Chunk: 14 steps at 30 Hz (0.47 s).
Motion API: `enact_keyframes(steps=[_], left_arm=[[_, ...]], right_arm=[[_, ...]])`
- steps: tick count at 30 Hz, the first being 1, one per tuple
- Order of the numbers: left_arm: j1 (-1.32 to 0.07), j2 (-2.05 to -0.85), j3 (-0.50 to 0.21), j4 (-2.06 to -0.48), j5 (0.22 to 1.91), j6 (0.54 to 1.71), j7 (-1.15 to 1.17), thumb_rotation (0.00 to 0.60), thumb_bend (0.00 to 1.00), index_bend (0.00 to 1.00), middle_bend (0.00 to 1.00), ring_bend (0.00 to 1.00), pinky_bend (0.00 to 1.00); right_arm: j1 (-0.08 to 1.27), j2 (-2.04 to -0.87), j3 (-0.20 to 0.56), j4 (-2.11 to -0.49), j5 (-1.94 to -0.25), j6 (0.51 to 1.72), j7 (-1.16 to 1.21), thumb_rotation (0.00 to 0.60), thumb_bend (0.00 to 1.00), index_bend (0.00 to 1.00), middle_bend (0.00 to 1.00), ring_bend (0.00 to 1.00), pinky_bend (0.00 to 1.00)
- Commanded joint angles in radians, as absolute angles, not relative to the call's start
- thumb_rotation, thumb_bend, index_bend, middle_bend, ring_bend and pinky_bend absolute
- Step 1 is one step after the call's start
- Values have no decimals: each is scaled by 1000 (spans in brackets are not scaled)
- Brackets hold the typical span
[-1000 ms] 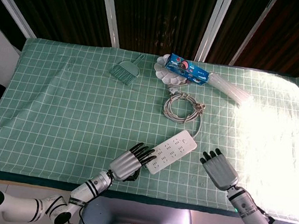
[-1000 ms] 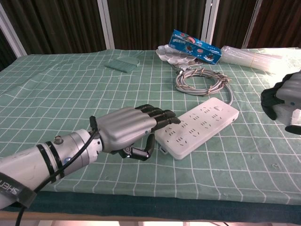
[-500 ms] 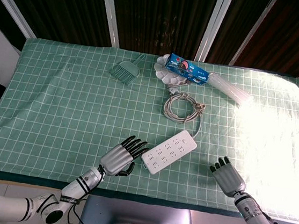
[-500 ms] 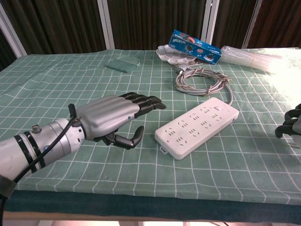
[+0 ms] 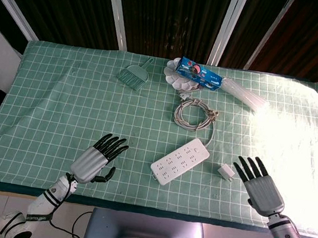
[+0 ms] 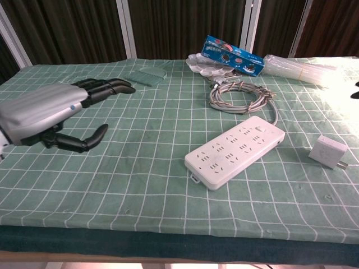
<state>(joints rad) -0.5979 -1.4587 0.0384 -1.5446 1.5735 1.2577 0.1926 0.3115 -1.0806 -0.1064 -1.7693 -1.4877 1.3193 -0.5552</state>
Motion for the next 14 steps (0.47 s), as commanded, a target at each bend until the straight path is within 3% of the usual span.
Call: enact_keyframes(steps=[1,3,5,9,14], left_arm=[[-450,-1320,126,-1572,1639,1442,119,469,572,0,0,0,63],[-400,-1293,147,-1543,1658,1510,51,557,571,0,0,0,67],[-357,-1301,152,-1451,1693,1599,-103,595,575,0,0,0,81],[-339,-1303,118,-1373,1659,1609,-181,600,585,0,0,0,86],[-327,-1295,100,-1392,1627,1564,-135,600,586,0,0,0,84]], right_arm=[[174,-1062,-92,-1785,-1551,1543,-438,600,201,0,0,0,57],[134,-1079,-85,-1752,-1554,1604,-382,600,201,0,0,0,47],[97,-1107,-73,-1700,-1538,1648,-326,600,201,0,0,0,37],[94,-1127,-66,-1666,-1536,1622,-328,600,201,0,0,0,1],[95,-1133,-52,-1657,-1540,1599,-330,600,201,0,0,0,0]])
